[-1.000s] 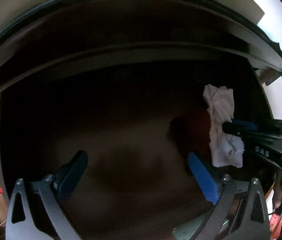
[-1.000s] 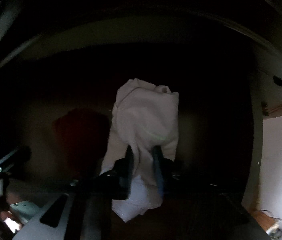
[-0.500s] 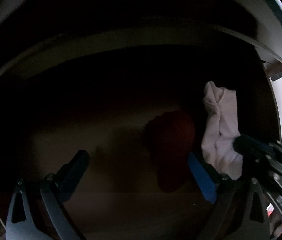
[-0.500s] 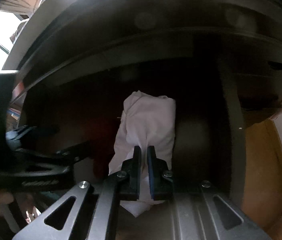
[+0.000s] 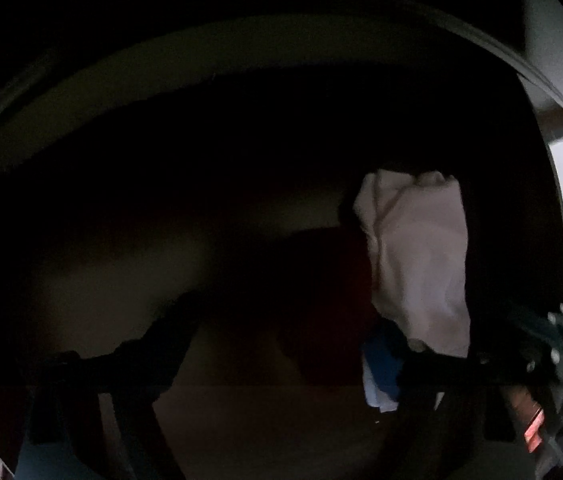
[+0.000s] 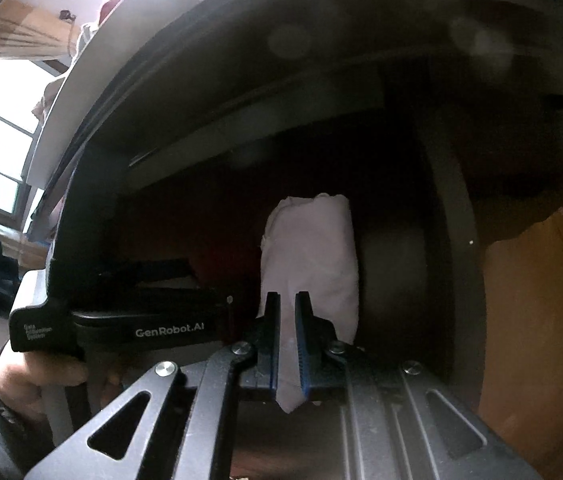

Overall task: Take underwear out of drawer
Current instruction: 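Grasp the white underwear with the right tool while the left tool grasps the dark red sock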

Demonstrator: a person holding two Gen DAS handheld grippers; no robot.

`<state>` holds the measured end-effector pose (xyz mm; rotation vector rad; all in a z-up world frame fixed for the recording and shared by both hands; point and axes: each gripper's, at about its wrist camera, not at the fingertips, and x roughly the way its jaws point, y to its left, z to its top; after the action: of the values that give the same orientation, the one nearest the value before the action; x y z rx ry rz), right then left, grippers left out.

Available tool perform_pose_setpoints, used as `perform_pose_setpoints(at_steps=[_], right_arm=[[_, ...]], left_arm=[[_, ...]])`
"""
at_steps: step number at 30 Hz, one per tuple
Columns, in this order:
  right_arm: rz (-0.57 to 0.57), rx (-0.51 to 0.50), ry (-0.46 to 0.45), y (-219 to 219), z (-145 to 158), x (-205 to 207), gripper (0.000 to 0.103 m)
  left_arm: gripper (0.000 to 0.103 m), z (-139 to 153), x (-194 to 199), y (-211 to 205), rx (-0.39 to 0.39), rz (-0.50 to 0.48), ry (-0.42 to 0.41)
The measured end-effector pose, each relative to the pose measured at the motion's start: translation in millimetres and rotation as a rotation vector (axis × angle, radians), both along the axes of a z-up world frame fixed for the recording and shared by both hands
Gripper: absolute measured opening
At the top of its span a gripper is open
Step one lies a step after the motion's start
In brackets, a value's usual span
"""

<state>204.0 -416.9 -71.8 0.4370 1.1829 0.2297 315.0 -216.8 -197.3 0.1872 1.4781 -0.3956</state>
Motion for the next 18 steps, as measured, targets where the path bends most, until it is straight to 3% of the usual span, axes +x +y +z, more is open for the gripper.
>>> perform_pose_setpoints(at_steps=[2, 5, 8, 11, 12, 15, 16, 18], right_arm=[[-0.007, -0.004, 0.009, 2.0, -3.9, 1.6, 0.010], [-0.024, -0.016, 0.034, 8.6, -8.3, 12.1, 0.010], [-0.024, -0.050, 0.058, 4.1, -16.9, 37.6, 0.011], [-0.010, -0.086, 0.111, 30.0, -28.1, 57.6, 0.013], [-0.005, -0.096, 0.119, 33.1, -27.2, 60.4, 0.019], [0.001, -0.107, 0.131, 44.4, -28.3, 70.3, 0.057], [0.004, -0.111, 0.136, 47.3, -27.9, 73.4, 0.064], [0.013, -0.152, 0.150, 55.3, -27.4, 80.1, 0.064]], left_arm=[[0.049, 2.8, -2.2, -1.6, 0.000, -0.060, -0.035], [0.033, 3.9, -3.2, 4.1, 0.008, -0.099, -0.063], [0.029, 6.1, -7.9, 11.3, 0.027, -0.113, -0.104], [0.029, 16.4, -8.9, 21.8, 0.046, -0.094, -0.174], [0.029, 19.5, -10.0, 24.0, 0.061, -0.099, -0.200], [0.029, 26.9, -12.4, 34.2, 0.081, -0.100, -0.253], [0.029, 27.4, -12.2, 37.8, 0.076, -0.094, -0.257], [0.029, 28.0, -12.4, 44.2, 0.072, -0.081, -0.270]])
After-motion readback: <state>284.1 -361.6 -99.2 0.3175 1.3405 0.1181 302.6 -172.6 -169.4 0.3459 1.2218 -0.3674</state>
